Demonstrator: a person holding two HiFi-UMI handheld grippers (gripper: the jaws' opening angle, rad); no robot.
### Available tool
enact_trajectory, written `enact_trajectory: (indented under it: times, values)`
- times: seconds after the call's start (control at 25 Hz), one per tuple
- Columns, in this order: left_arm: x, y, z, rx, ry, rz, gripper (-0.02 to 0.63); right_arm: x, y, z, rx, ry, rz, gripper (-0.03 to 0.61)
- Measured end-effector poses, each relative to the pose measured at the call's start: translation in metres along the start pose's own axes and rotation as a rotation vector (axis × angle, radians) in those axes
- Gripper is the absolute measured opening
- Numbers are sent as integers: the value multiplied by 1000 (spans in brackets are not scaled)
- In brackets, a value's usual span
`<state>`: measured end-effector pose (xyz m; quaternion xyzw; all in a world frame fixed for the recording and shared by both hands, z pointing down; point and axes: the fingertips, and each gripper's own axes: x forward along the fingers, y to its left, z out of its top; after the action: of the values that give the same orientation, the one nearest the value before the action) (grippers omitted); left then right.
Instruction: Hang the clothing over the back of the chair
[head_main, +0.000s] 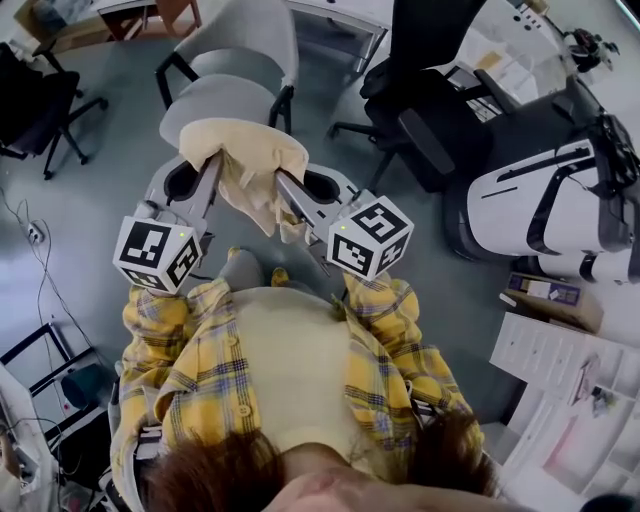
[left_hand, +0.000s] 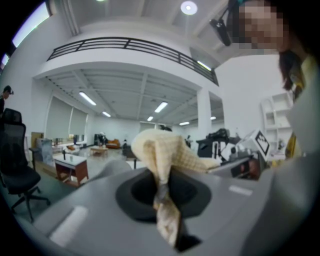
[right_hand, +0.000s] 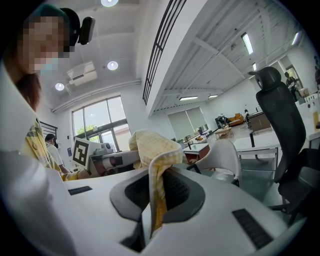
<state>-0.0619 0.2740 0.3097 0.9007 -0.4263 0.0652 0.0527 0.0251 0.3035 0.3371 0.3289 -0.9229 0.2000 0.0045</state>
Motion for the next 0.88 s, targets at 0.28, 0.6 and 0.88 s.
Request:
enact_trajectory:
  times: [0.28,0.6,0.88]
  values:
    - [15,38,15,-12,-30,14,32,36,-5,21,-31,4,46,32]
    - [42,100,34,-24,-67,18,33,99,-23,49,-33,14,79,32]
    - [61,162,53,-11,-85,34,34,163,-37,77,-39,22,107,32]
